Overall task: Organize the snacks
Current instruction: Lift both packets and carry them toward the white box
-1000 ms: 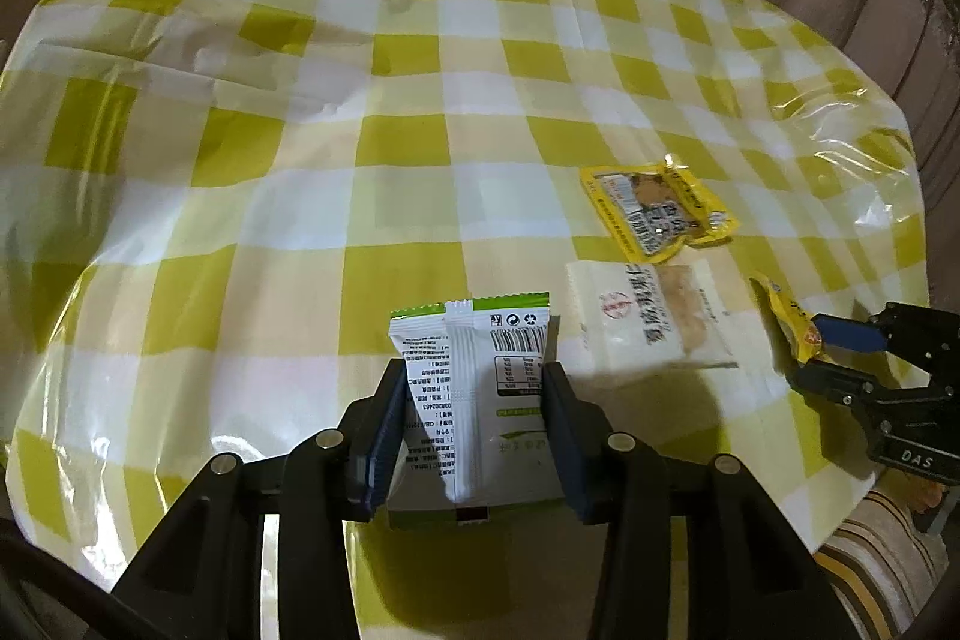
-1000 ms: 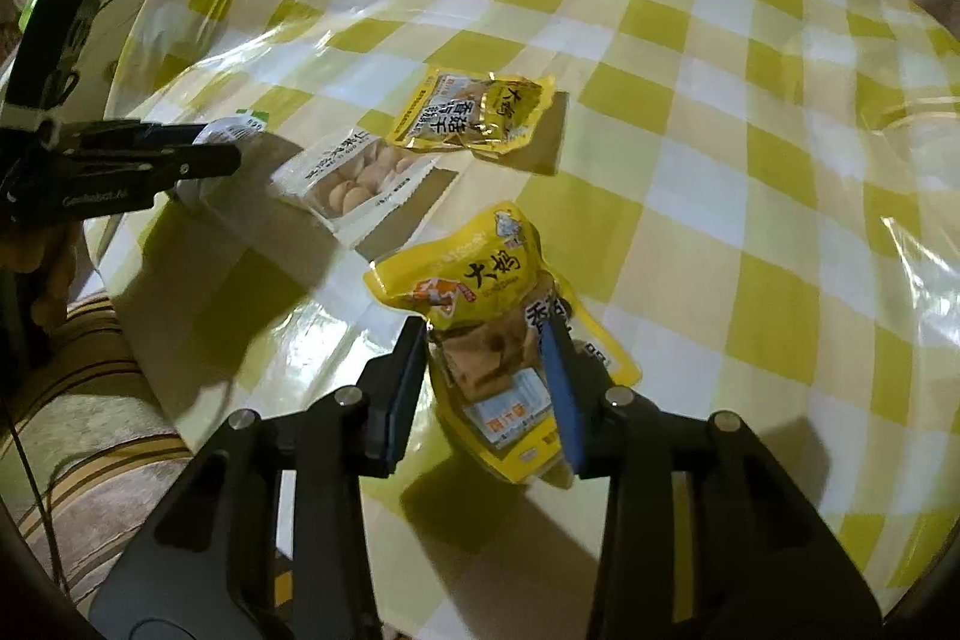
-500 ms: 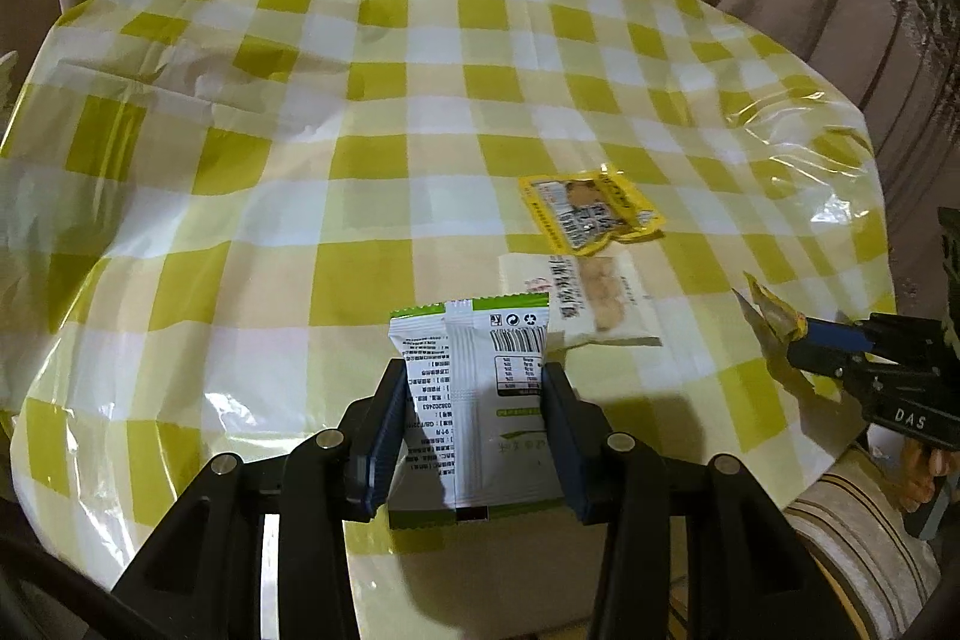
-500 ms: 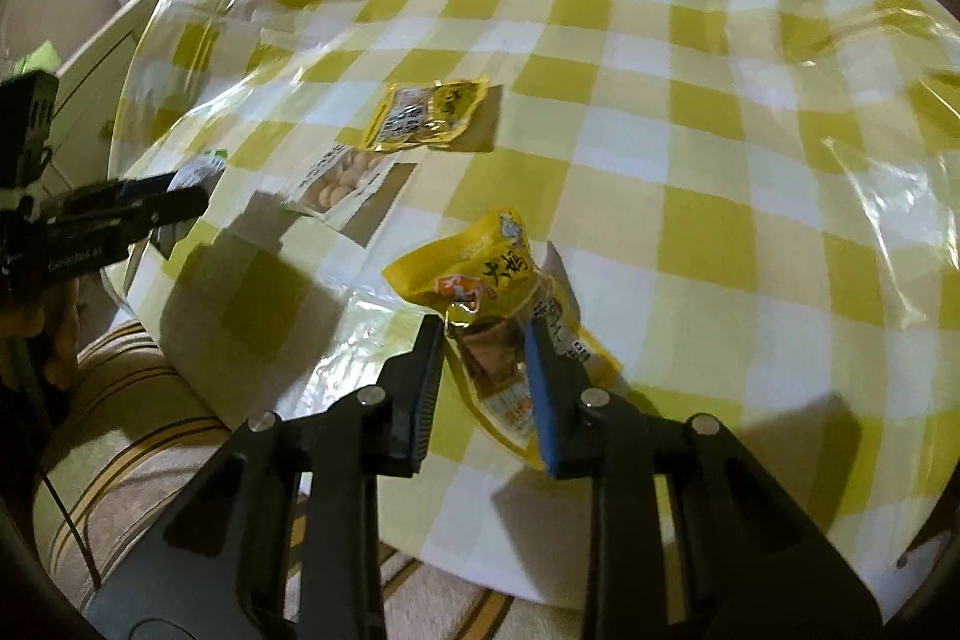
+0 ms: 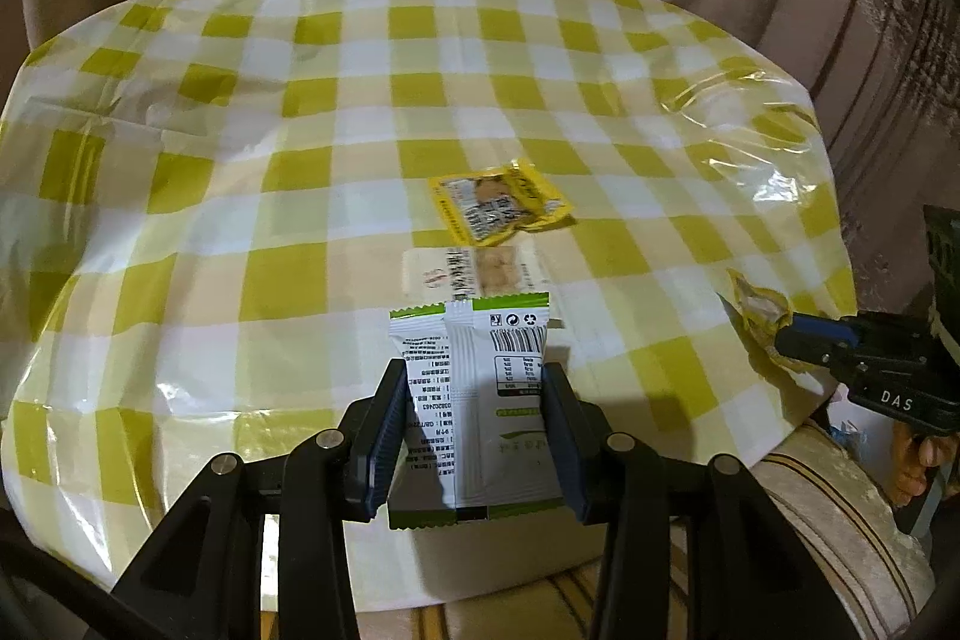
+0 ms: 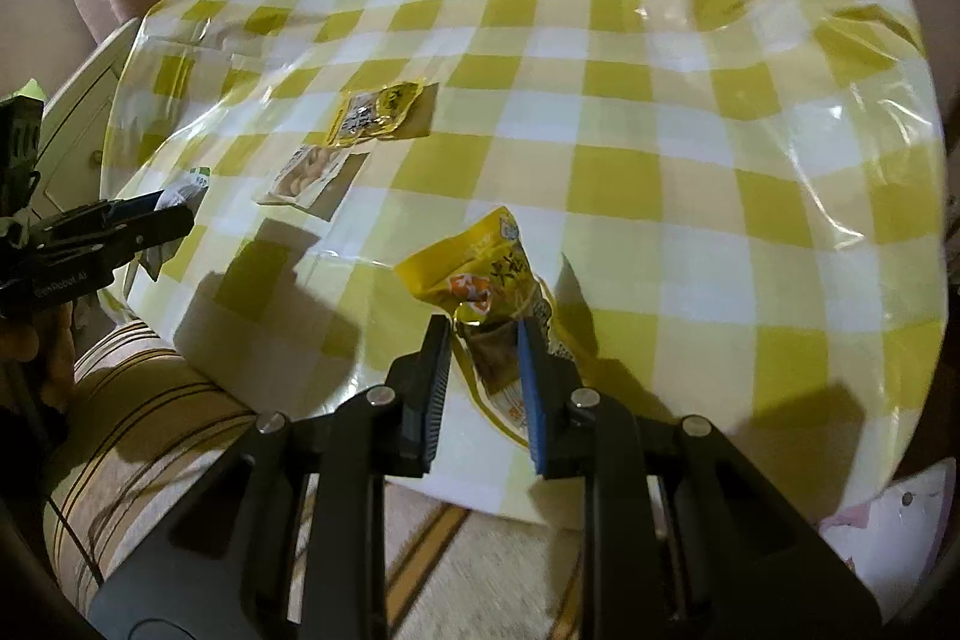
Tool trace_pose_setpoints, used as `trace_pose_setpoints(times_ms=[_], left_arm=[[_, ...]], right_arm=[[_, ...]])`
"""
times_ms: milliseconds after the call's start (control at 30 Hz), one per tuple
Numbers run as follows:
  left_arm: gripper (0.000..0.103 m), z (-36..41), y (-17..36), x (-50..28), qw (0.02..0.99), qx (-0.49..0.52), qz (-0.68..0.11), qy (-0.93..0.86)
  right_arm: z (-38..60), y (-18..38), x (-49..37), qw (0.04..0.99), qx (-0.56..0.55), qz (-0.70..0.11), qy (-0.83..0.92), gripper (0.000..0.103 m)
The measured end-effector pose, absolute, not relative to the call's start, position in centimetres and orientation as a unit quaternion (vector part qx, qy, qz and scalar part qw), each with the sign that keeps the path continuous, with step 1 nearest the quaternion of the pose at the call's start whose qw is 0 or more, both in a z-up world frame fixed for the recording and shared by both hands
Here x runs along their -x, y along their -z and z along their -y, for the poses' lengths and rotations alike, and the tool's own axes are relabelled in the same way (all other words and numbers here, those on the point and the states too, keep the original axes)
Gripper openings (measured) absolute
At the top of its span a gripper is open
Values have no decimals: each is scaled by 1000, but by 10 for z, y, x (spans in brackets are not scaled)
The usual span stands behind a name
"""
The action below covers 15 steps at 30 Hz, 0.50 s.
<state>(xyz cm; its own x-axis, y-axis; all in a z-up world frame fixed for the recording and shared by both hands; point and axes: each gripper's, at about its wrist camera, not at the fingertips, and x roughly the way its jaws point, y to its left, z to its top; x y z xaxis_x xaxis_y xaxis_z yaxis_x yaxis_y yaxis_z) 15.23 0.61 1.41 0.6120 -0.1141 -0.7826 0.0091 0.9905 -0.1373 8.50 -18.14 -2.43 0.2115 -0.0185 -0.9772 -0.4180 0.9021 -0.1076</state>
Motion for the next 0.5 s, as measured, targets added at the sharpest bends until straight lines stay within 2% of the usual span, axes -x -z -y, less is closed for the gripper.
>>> trace_pose_setpoints(times_ms=[500], left_arm=[[44, 61, -27, -153, 893, 27, -438, 100]], right_arm=[[226, -11, -63, 775, 162, -604, -88, 26]])
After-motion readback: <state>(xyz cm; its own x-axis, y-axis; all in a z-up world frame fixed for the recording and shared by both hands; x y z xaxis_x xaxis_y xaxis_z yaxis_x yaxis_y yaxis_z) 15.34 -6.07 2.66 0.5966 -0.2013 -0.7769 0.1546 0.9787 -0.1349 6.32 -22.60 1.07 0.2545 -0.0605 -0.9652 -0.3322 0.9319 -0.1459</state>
